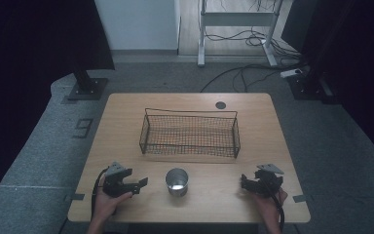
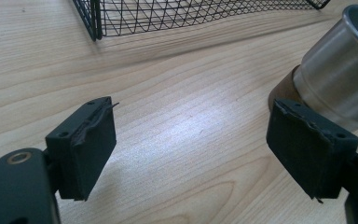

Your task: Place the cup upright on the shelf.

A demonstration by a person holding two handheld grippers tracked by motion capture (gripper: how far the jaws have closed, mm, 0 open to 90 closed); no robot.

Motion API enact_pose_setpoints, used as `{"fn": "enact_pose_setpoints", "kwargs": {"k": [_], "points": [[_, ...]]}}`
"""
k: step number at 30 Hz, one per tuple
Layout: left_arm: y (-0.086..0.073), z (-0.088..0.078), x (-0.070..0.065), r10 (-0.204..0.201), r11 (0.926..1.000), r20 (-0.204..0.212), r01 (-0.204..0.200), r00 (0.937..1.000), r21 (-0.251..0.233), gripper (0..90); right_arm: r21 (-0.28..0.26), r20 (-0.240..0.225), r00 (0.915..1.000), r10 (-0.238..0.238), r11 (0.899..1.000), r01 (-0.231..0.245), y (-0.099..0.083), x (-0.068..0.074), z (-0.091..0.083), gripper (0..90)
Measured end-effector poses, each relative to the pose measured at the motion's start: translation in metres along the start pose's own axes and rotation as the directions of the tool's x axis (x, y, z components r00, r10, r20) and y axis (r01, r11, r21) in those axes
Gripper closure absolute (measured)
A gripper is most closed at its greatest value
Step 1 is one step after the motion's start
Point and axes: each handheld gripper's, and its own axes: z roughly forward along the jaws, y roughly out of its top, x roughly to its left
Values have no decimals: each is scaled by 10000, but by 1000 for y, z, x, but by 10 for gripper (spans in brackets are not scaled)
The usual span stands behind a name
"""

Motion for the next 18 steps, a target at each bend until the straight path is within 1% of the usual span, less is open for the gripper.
{"fn": "enact_pose_setpoints", "kwargs": {"k": [5,8,12,18], "points": [[0,0,-2,136,9999,52,-137,9999,21,161,-1,0,10000,-2,10000,2,0,0,0,33],[0,0,-3,148,9999,35,-148,9999,6,161,-1,0,10000,-4,10000,4,0,0,0,33],[2,-4,-4,207,9997,30,-207,9998,-145,161,3,-1,10000,2,10000,-2,0,0,0,34],[4,-7,-8,283,9994,80,-281,9996,-207,161,5,-8,10000,-6,10000,6,0,0,0,32]]}}
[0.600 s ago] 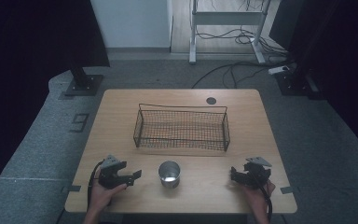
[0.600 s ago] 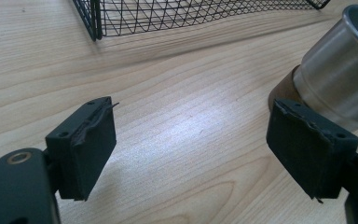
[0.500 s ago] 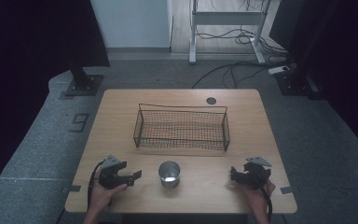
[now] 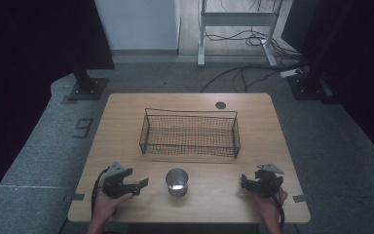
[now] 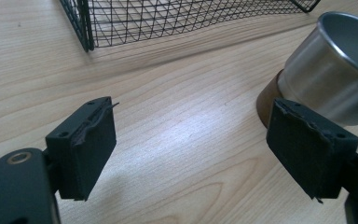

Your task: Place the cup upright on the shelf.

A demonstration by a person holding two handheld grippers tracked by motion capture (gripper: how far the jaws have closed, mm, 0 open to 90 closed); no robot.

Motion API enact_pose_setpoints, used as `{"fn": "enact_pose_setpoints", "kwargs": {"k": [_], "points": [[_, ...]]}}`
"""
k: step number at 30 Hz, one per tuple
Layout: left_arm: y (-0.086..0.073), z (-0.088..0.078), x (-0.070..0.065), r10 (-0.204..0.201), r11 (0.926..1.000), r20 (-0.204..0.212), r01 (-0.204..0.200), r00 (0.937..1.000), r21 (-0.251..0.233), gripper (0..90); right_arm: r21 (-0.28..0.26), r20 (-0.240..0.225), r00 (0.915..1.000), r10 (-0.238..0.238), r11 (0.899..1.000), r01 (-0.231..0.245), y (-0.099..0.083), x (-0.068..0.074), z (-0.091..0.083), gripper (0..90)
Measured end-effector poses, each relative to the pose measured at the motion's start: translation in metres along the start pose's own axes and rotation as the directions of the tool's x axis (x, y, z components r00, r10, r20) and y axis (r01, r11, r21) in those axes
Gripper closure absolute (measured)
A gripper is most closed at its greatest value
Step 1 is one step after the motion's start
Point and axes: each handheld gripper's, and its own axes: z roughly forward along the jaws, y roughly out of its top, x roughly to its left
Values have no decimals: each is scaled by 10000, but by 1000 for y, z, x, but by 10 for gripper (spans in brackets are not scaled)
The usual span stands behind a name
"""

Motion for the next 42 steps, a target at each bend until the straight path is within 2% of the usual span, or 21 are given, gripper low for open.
{"fn": "enact_pose_setpoints", "kwargs": {"k": [11,16,21,26,31,35,42], "points": [[5,-7,-8,157,9993,293,-148,9994,-331,167,0,-2,10000,1,10000,-1,0,0,0,32],[9,-12,-13,105,9979,574,-68,9983,-637,166,-1,-1,10000,2,10000,-2,0,0,0,32],[16,-21,-25,229,9954,891,-145,9958,-943,153,0,-2,10000,1,10000,-1,0,0,0,32],[19,-23,-31,333,9944,970,-232,9947,-1035,151,-1,1,10000,1,10000,-1,0,0,0,32],[21,-21,-36,275,9952,994,-179,9947,-963,152,1,1,10000,-5,10000,5,0,0,0,32],[24,-15,-47,555,9961,1195,-467,9913,-753,144,-1,-1,10000,-1,10000,1,0,0,0,32],[25,-2,-61,776,9964,1302,-726,9884,-427,113,0,0,10000,0,10000,0,0,0,0,32]]}}
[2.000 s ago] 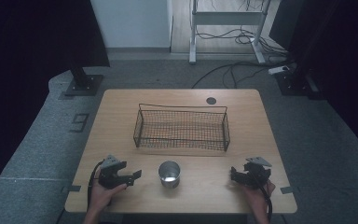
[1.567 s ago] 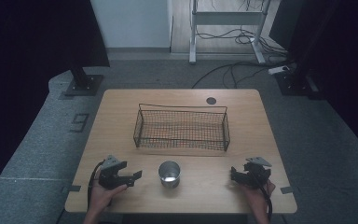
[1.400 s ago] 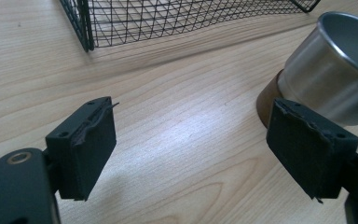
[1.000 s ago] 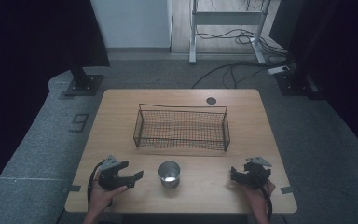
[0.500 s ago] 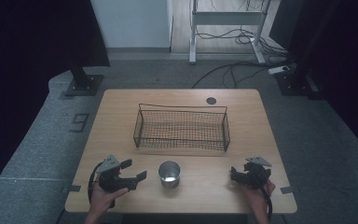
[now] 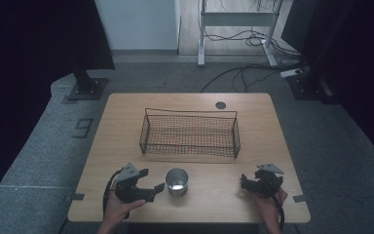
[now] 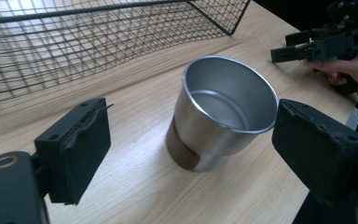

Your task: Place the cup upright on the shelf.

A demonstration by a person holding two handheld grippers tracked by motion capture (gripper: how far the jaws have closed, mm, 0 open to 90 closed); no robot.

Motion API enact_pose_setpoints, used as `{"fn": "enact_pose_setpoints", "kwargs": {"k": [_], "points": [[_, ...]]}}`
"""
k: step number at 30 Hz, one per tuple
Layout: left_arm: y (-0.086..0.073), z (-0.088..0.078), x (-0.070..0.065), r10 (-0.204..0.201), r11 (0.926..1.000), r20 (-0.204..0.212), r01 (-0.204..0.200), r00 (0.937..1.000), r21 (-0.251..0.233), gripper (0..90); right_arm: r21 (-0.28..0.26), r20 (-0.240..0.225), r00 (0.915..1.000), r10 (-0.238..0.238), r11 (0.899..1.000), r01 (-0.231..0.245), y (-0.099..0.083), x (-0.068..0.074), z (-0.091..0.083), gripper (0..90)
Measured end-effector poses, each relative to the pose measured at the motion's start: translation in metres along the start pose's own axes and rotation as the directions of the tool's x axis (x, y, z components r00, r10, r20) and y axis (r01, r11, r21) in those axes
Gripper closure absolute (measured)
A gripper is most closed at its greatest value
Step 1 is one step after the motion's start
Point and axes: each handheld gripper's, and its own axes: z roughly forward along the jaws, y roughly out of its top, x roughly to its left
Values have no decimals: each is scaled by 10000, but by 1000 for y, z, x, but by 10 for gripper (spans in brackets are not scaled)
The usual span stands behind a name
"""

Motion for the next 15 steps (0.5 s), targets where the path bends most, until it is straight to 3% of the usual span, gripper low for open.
{"fn": "enact_pose_setpoints", "kwargs": {"k": [15], "points": [[2,27,-15,406,9980,12,-406,9992,488,47,0,1,10000,-2,10000,2,0,0,0,32]]}}
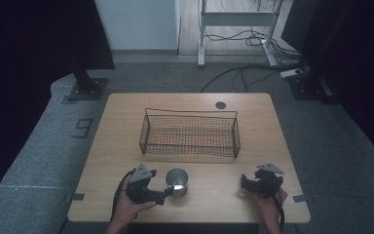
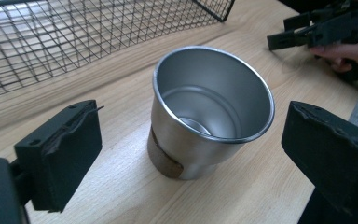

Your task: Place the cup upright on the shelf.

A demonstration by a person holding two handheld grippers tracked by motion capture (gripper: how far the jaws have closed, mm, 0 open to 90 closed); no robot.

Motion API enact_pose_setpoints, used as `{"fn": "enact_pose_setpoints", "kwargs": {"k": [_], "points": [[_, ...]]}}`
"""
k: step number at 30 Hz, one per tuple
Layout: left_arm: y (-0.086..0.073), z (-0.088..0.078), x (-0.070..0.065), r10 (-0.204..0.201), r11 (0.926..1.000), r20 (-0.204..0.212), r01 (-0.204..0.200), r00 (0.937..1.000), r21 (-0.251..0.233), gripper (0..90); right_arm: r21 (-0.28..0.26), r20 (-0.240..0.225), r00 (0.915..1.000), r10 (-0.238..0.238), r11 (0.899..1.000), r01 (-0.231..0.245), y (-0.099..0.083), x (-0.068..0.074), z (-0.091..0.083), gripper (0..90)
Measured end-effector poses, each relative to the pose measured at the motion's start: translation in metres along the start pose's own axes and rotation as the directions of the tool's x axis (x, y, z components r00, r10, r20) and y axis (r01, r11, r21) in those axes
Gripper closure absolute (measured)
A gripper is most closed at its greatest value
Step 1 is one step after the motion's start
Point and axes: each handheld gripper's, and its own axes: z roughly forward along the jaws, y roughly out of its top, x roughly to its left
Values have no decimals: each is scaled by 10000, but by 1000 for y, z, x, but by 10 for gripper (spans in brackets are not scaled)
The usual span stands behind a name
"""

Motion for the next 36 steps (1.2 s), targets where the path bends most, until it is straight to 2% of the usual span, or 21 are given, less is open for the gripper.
{"fn": "enact_pose_setpoints", "kwargs": {"k": [18,24,32,36], "points": [[10,24,-7,272,9984,130,-278,9995,488,19,0,0,10000,1,10000,-1,0,0,0,32],[14,37,-13,455,9960,31,-456,9990,772,7,1,-1,10000,-2,10000,2,0,0,0,33],[18,52,-19,759,9923,-325,-723,9966,1004,8,0,-3,10000,1,10000,-1,0,0,0,33],[18,54,-20,731,9934,-546,-678,9958,929,48,-1,-2,10000,2,10000,-2,0,0,0,32]]}}
